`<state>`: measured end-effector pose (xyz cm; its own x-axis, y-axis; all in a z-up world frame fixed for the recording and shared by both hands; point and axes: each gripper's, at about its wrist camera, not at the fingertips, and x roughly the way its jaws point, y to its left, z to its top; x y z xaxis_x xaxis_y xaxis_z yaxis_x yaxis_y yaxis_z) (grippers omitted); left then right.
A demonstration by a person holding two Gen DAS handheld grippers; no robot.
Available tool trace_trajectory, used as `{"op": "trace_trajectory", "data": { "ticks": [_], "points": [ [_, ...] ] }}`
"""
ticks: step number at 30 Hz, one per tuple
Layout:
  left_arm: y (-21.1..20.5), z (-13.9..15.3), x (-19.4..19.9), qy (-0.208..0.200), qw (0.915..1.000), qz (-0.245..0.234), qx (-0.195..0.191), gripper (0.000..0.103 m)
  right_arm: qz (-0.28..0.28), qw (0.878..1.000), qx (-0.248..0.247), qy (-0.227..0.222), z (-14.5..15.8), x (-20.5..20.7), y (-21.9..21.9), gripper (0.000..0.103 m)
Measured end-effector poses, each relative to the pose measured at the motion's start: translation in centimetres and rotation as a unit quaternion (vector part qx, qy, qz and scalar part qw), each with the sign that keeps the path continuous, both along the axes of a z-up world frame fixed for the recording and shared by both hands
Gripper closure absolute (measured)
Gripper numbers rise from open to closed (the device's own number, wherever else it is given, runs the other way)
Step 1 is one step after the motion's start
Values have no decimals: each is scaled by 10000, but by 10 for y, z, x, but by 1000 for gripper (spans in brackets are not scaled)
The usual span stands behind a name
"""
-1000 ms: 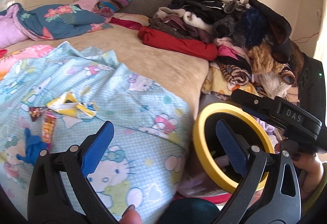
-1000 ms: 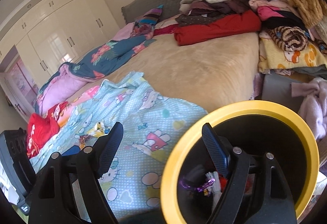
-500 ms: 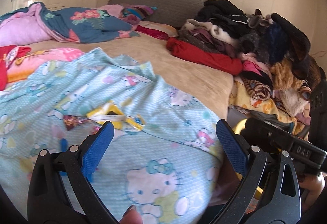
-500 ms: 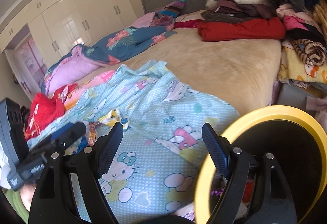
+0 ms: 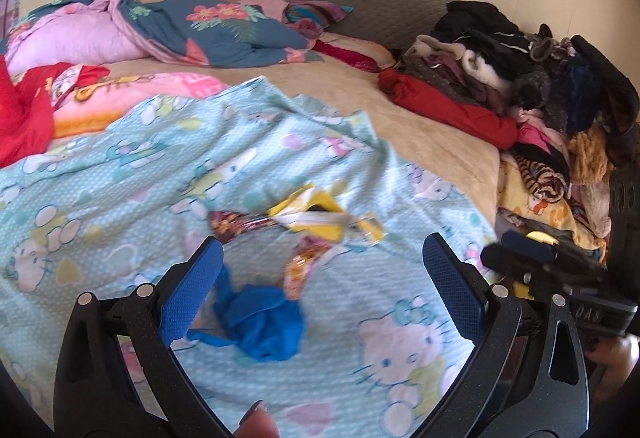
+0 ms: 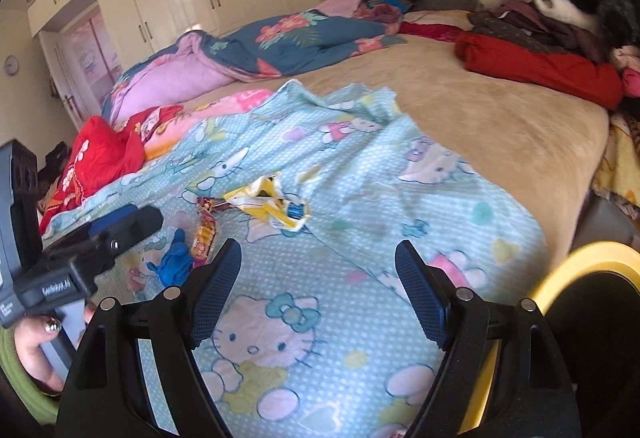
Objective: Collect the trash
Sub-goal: 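Move both open grippers back toward the remaining trash on the bed, then grasp the blue glove with the left gripper while the right gripper grasps the yellow wrapper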
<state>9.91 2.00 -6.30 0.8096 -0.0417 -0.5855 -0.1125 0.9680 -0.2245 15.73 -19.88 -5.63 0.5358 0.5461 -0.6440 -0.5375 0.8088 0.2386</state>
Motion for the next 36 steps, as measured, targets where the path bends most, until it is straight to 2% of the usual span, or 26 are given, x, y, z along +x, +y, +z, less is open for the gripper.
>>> {"op": "trace_trajectory", "data": {
  "ticks": [8, 13, 18, 22, 30, 33, 36],
  "points": [
    [25, -26, -7, 345, 9990, 89, -285, 11, 165, 9987, 180, 452, -19, 30, 29, 26],
    [28, -40, -7, 512, 9976, 35, -462, 11, 195, 9976, 129, 644, -32, 47, 44, 26],
    [30, -48, -6, 616, 9965, -3, -565, 17, 333, 9966, -60, 754, -48, 62, 62, 26],
    [33, -55, -6, 709, 9952, 10, -679, 26, 424, 9955, -154, 832, -59, 72, 76, 26],
    [32, -65, -5, 873, 9933, -32, -754, 41, 533, 9933, 27, 1024, -70, 81, 90, 28],
    [31, -67, -5, 897, 9930, -60, -772, 47, 566, 9918, 179, 1129, -72, 84, 91, 39],
    [31, -69, -5, 926, 9923, -78, -823, 56, 594, 9923, 128, 1084, -71, 82, 94, 65]
  ]
}}
